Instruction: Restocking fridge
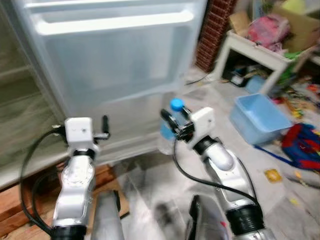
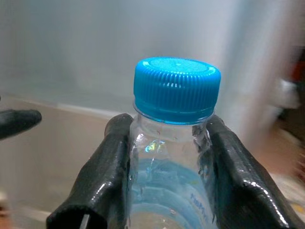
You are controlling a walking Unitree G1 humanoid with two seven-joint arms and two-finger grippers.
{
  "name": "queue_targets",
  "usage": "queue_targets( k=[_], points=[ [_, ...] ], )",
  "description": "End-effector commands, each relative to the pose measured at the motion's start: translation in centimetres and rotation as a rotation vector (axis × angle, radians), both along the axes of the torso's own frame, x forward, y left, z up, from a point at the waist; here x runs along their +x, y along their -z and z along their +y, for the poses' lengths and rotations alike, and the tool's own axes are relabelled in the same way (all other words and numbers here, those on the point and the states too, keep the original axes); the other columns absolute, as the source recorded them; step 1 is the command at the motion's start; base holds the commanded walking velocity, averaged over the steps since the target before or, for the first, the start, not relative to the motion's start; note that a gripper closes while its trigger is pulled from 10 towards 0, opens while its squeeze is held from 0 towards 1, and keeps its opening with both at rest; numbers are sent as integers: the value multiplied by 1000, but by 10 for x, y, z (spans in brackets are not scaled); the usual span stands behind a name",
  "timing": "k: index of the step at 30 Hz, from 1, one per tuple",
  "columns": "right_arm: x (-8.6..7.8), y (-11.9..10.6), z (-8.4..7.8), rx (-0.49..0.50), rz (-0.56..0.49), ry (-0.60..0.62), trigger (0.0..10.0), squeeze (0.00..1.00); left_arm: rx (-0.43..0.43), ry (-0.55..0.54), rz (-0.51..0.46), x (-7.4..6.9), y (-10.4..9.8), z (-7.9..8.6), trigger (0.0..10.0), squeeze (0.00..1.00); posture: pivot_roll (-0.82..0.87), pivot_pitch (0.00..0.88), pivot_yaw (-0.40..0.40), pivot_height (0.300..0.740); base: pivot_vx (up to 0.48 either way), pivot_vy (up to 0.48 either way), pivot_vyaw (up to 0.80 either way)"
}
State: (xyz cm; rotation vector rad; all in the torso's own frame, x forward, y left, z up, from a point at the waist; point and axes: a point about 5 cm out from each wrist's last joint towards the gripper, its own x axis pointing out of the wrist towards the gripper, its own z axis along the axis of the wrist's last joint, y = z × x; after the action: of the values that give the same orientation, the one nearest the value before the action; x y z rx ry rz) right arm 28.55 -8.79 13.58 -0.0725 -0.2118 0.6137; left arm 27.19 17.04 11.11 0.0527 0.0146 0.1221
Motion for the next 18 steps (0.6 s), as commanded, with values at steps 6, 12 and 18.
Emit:
queue_targets(
  k=[6,12,18],
  points=[
    [1,-6,-2,-9,-40,-4,10000,0,13,0,9,1,1,-4,10000,0,21,0,-43,517,0,0,0],
    [1,-7,-2,-21,-48,-8,10000,0,11,-7,11,1,1,-3,10000,0,21,0,-43,517,0,0,0],
    [1,-7,0,-19,-51,-14,10000,0,14,-13,11,1,1,-3,10000,0,22,0,-43,517,0,0,800]
  ],
)
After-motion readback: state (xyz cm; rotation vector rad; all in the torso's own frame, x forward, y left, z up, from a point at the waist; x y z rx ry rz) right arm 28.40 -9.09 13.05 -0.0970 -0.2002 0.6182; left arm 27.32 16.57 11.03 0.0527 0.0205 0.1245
